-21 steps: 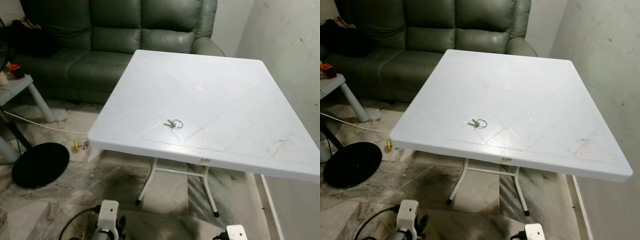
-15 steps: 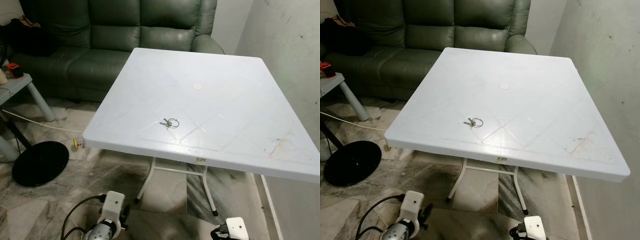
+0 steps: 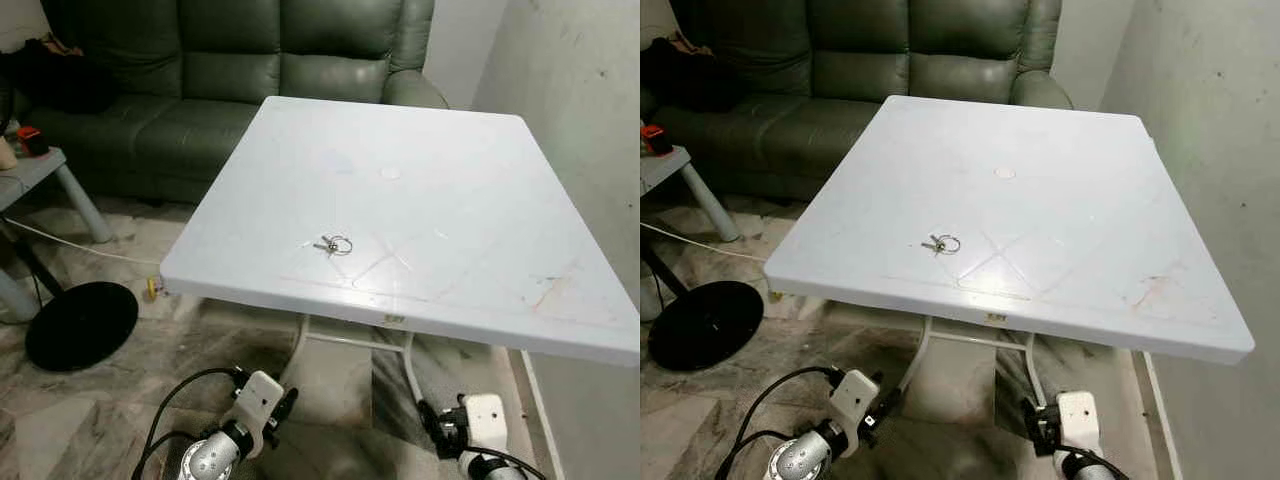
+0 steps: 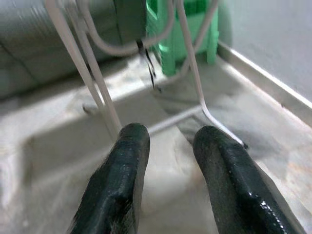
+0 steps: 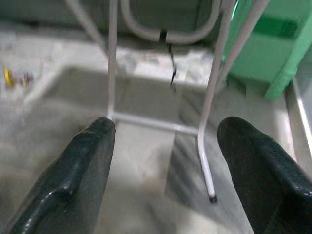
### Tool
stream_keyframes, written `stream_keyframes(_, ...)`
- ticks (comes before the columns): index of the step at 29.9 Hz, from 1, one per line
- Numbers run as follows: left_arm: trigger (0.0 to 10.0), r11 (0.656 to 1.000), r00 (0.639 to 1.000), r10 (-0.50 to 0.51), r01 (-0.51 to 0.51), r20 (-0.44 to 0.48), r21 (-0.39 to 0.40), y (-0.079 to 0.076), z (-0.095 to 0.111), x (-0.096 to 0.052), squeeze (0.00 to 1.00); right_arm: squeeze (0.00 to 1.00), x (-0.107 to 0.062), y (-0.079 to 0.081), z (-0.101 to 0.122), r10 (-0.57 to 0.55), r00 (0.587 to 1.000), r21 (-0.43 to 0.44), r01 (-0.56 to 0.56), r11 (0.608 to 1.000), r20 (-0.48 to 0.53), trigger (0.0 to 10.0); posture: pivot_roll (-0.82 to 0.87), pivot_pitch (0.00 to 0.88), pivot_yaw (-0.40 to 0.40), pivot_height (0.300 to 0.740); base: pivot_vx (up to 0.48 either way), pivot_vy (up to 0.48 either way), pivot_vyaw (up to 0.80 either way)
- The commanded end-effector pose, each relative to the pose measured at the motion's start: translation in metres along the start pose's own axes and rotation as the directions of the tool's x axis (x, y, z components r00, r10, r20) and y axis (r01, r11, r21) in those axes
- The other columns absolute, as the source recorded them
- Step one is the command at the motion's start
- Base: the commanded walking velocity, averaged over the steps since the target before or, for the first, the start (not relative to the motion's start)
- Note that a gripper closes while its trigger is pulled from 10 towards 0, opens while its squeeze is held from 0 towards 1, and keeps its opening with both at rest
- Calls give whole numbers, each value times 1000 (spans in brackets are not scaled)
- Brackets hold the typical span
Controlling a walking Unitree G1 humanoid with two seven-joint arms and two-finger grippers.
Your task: Hang keys on a hook
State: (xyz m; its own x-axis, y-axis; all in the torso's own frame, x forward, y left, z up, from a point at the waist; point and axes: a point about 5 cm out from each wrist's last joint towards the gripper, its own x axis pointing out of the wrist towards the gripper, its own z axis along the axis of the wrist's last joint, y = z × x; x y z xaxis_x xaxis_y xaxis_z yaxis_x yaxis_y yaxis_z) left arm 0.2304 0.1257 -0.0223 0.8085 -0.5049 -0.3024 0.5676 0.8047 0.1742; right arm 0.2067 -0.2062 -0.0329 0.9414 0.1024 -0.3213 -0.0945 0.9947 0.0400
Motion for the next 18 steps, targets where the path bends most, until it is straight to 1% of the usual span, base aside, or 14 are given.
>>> stream_keyframes(1,10000,1000,999,-10,9,51,27,4,9,3,0,0,3,-5,10,-25,998,22,24,999,58,10000,66,0,-41,740,0,0,0)
stream_keyframes(4,10000,999,993,-10,5,120,46,9,22,6,0,0,5,-12,23,-49,990,48,43,998,133,10000,66,0,-44,740,0,0,0)
stream_keyframes(5,10000,999,993,-10,5,120,46,9,22,6,0,0,5,-12,23,-49,990,48,43,998,133,10000,66,0,-44,740,0,0,0)
stream_keyframes(7,10000,998,984,-18,7,176,63,10,33,9,0,0,4,-17,33,-52,981,60,41,997,189,10000,69,0,-46,740,0,0,0)
stream_keyframes(10,10000,999,976,-3,-6,218,40,9,41,12,0,0,2,-29,40,-86,972,92,68,993,219,10000,74,0,-49,740,0,0,0)
stream_keyframes(11,10000,999,976,-3,-6,218,40,9,41,12,0,0,2,-29,40,-86,972,92,68,993,219,10000,74,0,-49,740,0,0,0)
stream_keyframes(14,10000,1000,973,2,-8,232,24,8,43,13,0,0,-1,-40,44,-114,966,125,87,988,232,10000,79,0,-40,740,0,0,0)
stream_keyframes(18,10000,1000,972,11,-13,236,7,7,46,15,0,0,-3,-50,52,-142,956,137,110,985,258,10000,78,0,-38,740,0,0,0)
